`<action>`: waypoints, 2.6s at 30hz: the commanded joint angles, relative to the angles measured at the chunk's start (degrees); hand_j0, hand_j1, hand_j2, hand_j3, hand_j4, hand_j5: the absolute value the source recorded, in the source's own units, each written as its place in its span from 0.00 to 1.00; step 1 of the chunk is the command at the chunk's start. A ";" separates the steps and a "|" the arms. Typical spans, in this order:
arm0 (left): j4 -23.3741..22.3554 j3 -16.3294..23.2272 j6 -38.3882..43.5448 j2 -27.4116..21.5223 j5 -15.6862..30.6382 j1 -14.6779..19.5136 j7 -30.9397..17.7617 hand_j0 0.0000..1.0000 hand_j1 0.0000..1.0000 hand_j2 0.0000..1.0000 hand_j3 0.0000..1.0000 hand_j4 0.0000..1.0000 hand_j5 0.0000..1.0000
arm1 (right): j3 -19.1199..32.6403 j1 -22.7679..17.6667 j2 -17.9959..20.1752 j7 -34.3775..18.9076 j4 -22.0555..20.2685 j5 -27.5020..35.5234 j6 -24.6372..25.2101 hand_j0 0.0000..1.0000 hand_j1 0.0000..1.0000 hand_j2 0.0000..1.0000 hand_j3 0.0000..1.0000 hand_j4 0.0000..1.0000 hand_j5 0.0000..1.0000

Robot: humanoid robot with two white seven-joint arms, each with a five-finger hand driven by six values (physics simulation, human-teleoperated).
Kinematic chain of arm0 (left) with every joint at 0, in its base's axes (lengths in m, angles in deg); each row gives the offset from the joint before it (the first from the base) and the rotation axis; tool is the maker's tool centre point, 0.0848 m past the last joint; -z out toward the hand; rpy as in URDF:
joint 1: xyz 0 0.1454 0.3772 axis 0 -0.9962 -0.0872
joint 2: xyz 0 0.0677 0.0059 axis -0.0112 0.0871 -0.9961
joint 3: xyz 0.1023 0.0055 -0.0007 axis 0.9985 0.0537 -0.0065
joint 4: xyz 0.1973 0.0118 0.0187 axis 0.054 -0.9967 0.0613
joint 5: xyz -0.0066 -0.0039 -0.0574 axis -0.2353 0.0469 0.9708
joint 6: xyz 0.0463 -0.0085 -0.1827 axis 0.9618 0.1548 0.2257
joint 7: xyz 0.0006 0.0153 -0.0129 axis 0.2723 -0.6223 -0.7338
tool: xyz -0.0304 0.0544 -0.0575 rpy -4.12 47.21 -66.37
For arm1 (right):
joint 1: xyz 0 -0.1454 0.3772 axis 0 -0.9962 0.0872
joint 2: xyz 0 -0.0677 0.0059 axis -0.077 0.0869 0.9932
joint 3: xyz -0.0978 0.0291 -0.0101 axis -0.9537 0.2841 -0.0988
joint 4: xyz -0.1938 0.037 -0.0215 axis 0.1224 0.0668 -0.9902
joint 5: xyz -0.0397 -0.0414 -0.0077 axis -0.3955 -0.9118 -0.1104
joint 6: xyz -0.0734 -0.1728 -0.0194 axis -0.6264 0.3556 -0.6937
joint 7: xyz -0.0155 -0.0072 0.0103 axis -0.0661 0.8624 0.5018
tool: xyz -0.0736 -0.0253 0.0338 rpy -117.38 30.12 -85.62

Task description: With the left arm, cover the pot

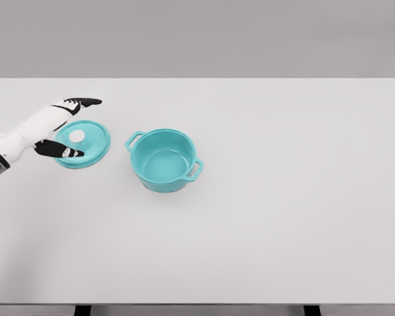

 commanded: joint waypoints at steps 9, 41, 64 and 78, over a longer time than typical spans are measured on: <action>-13.36 2.38 0.12 1.25 -0.58 5.54 -1.73 1.00 1.00 1.00 1.00 1.00 1.00 | 0.00 0.00 0.00 -0.01 0.04 -0.01 0.00 1.00 1.00 1.00 1.00 1.00 1.00; -7.82 7.30 0.75 -2.44 7.58 8.61 -8.23 0.94 0.94 0.94 0.94 0.94 0.94 | 0.00 0.00 0.00 -0.01 -0.05 -0.01 0.00 1.00 1.00 1.00 1.00 1.00 1.00; -10.29 7.92 13.94 -2.44 13.83 8.00 -9.40 0.73 0.73 0.73 0.73 0.73 0.73 | 0.00 0.00 0.00 -0.01 -0.05 -0.01 0.00 1.00 1.00 1.00 1.00 1.00 1.00; -10.64 7.57 13.76 -2.44 12.34 7.91 -9.40 0.73 0.73 0.73 0.73 0.73 0.73 | 0.00 0.00 0.00 -0.01 0.04 -0.01 0.00 1.00 1.00 1.00 1.00 1.00 1.00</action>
